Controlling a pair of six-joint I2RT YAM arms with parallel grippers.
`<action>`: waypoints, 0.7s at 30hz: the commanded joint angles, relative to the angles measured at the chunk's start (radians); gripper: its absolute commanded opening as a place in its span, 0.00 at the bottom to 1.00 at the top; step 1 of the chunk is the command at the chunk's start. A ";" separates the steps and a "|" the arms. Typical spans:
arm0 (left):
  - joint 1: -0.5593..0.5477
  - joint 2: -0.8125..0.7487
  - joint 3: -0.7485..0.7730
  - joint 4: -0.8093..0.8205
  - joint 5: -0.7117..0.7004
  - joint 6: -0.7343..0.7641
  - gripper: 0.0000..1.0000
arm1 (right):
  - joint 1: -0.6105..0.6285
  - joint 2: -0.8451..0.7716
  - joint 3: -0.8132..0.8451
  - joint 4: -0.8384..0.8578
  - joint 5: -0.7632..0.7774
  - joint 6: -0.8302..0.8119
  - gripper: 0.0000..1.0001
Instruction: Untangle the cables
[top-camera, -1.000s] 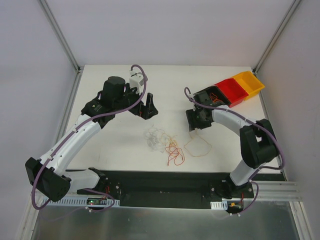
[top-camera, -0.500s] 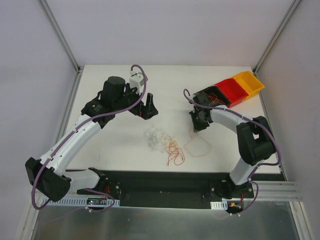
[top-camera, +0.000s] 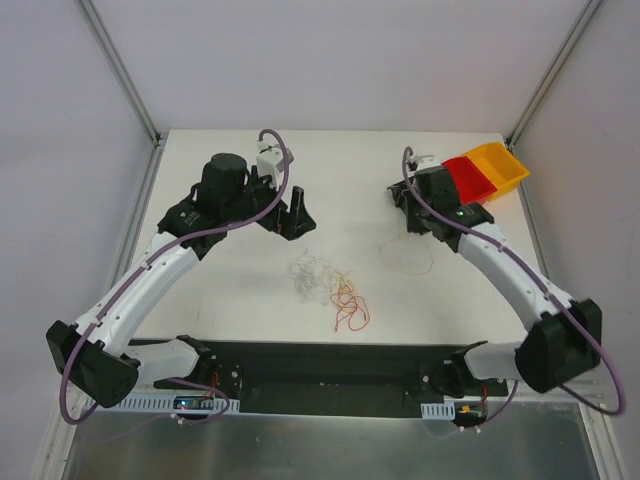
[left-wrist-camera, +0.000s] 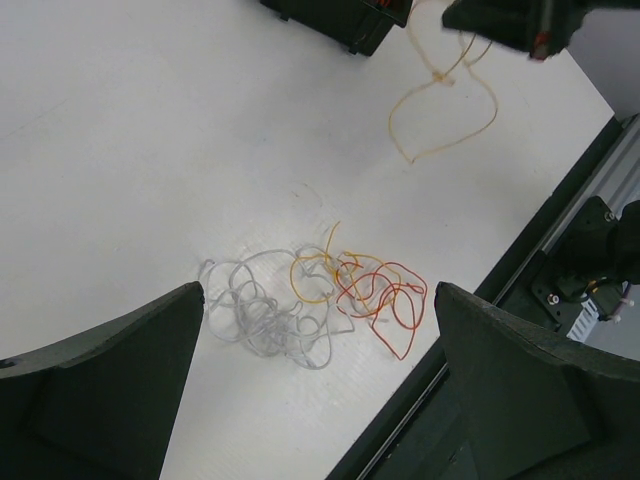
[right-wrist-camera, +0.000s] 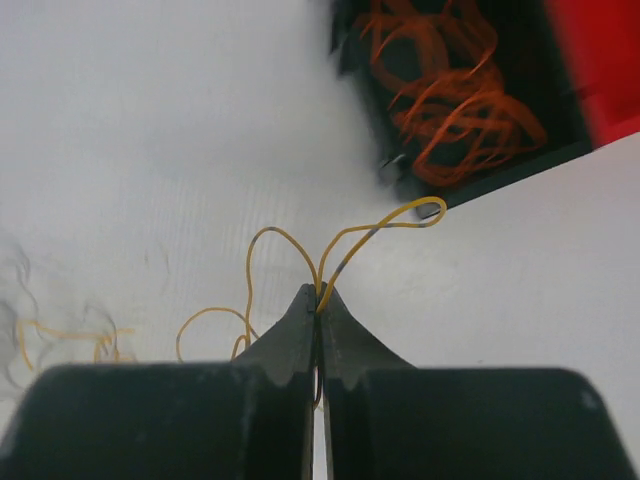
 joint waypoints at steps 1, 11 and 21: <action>0.009 -0.049 0.007 0.029 0.025 -0.007 0.99 | -0.038 -0.181 0.051 0.165 0.322 0.009 0.00; 0.009 -0.073 0.005 0.030 0.019 -0.007 0.99 | -0.242 0.038 0.178 0.769 0.612 -0.109 0.00; 0.009 -0.076 -0.001 0.033 0.002 -0.001 0.99 | -0.382 0.452 0.308 1.177 0.571 -0.290 0.00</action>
